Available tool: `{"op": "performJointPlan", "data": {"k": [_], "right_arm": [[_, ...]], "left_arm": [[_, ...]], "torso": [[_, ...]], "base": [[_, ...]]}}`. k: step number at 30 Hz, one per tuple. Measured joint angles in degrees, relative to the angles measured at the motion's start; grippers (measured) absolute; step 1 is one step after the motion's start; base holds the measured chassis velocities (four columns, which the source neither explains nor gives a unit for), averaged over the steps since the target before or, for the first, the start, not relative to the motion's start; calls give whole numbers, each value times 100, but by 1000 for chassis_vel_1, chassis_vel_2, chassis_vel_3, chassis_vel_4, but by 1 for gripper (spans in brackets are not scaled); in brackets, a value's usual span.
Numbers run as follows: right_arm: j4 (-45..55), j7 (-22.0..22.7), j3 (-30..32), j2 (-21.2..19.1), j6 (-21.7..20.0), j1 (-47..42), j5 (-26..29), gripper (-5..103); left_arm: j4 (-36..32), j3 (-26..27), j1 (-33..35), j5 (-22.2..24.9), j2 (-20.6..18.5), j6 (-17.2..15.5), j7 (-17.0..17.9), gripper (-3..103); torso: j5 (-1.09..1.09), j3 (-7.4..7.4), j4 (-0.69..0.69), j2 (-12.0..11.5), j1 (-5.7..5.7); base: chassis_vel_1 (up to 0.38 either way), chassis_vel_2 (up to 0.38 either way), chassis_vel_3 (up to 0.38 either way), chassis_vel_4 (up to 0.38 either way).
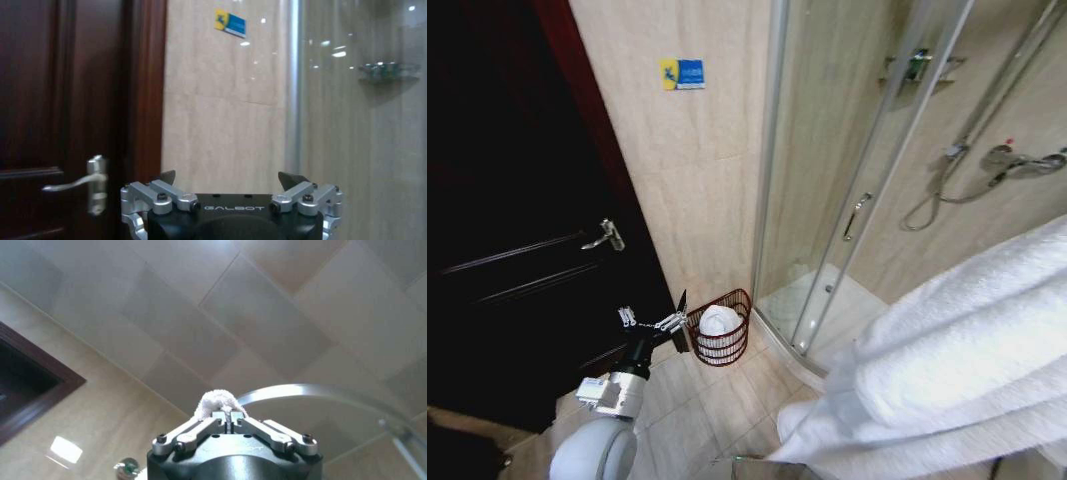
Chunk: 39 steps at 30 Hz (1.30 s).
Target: Discard the used towel into the hamper.
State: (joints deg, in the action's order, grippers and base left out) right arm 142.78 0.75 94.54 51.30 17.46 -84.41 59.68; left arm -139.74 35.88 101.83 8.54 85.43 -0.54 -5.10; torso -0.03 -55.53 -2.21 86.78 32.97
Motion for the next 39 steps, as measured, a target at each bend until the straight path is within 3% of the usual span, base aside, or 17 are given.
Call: {"op": "performJointPlan", "data": {"k": [27,39], "right_arm": [[-171,-20,-63,-82,-1,128,-44,2],[-200,76,-1195,-112,-49,756,-675,2]], "left_arm": [[0,0,0,0,0,0,0,100],[0,1,0,0,0,0,1,100]], "torso": [[4,3,0,-7,-2],[4,4,0,-9,-2]], "base": [[114,115,115,117],[64,57,63,69]]}}
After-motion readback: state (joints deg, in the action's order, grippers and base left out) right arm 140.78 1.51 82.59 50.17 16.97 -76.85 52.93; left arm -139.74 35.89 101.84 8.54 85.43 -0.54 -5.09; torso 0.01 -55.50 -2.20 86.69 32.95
